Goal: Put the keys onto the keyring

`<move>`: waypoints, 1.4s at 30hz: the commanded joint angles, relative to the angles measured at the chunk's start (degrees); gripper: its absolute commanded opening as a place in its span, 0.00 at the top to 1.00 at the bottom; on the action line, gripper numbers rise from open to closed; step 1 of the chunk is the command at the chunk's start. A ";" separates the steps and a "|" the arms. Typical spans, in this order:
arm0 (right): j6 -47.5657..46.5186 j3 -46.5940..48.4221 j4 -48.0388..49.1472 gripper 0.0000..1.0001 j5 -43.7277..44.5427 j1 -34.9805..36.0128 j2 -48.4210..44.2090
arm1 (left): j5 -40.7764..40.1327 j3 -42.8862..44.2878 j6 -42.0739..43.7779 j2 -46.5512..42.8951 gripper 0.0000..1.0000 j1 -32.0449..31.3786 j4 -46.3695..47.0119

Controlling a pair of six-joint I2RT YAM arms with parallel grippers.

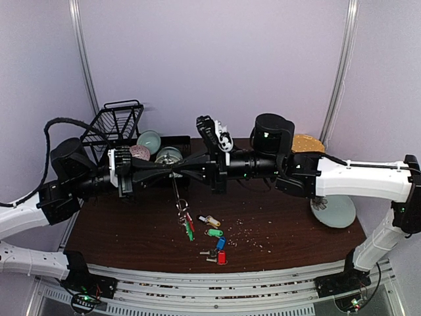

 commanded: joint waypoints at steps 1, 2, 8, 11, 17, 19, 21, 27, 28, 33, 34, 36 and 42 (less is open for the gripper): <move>-1.30 -0.55 0.70 1.00 1.27 0.44 -2.10 | 2.50 2.65 -1.32 1.36 1.00 0.26 1.41; -1.47 -0.64 0.52 1.00 1.28 0.55 -2.25 | 2.23 2.58 -1.40 1.43 1.00 0.28 1.59; -3.41 -1.63 -0.09 1.00 2.01 0.77 -3.03 | -0.89 1.85 -1.52 1.29 0.87 0.28 2.96; -3.96 -1.65 -0.44 1.00 2.22 0.98 -3.00 | -5.35 1.13 -1.16 0.76 0.88 0.28 3.97; -4.55 -1.22 -0.66 1.00 2.37 1.14 -2.84 | -5.21 0.55 0.61 1.05 0.94 0.24 3.46; -5.11 -1.26 -0.86 1.00 2.33 1.23 -2.83 | -6.97 0.71 0.46 1.64 0.95 0.24 3.29; -5.55 -1.28 -1.37 1.00 2.33 1.29 -2.75 | -8.47 0.60 0.42 1.49 1.00 0.26 3.55; -6.08 -1.76 -1.45 1.00 1.92 1.29 -3.04 | -5.72 -1.73 3.86 0.00 1.00 0.28 5.03; -6.51 -2.05 -1.34 1.00 1.92 1.33 -3.17 | -5.99 -2.07 4.86 -0.40 1.00 0.24 5.19; -7.88 -6.26 2.56 0.74 3.37 1.24 -5.84 | -7.14 -4.21 11.94 -2.63 1.00 0.28 5.52; -8.39 -7.39 3.06 0.71 3.85 1.11 -6.77 | -6.16 -4.17 13.77 -3.03 1.00 0.28 5.04; -9.00 -8.99 4.37 0.67 3.90 0.87 -8.46 | -2.65 -3.13 16.77 -3.38 1.00 0.26 3.31; -9.23 -12.10 5.07 0.63 0.98 0.11 -13.00 | 10.10 4.31 20.71 1.62 1.00 0.07 -6.33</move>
